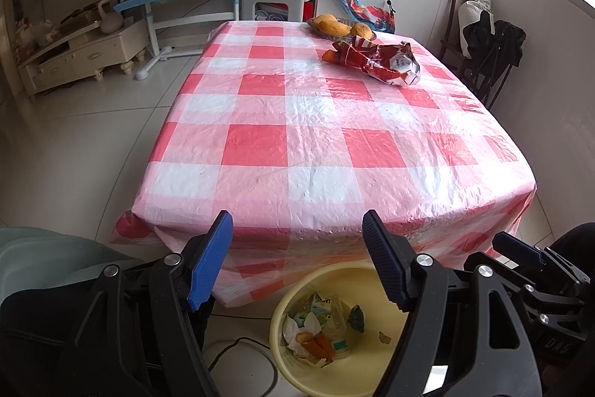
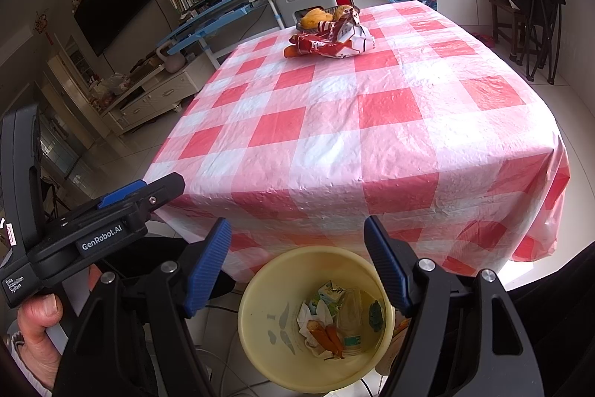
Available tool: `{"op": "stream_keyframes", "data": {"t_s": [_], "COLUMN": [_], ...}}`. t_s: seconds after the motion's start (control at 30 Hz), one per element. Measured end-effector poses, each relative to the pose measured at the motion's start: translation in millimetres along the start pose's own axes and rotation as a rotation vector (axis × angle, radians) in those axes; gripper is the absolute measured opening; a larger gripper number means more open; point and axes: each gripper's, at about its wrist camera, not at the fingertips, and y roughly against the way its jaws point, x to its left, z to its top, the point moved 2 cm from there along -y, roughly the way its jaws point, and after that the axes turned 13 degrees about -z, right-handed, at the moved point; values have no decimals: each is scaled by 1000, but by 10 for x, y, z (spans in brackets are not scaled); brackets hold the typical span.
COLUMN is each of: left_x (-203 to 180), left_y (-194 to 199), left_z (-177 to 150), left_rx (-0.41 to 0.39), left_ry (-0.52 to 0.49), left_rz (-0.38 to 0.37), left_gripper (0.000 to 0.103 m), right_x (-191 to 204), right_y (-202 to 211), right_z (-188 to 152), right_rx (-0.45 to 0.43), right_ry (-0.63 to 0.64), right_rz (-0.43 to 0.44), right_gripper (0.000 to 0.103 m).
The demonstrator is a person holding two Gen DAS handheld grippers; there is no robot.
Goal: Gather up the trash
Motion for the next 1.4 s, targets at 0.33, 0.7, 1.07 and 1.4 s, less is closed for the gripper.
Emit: {"op": "stream_keyframes", "data": {"t_s": [0.33, 0.7, 1.07, 1.4], "left_x": [13, 23, 22, -12], "left_y": [3, 7, 10, -15], "left_z": [16, 27, 42, 52], "left_rx": [-5, -10, -13, -11], "left_ry": [11, 15, 24, 26], "left_rz": [-1, -4, -3, -4], "left_gripper": [69, 69, 69, 69], "right_x": [4, 11, -24, -66], "right_y": [-1, -2, -6, -15], "right_z": [2, 3, -4, -11], "right_rx": [0, 1, 0, 4], "right_ry": [1, 2, -6, 2], "right_rz": [-1, -2, -1, -4], "right_gripper": [71, 71, 71, 71]}}
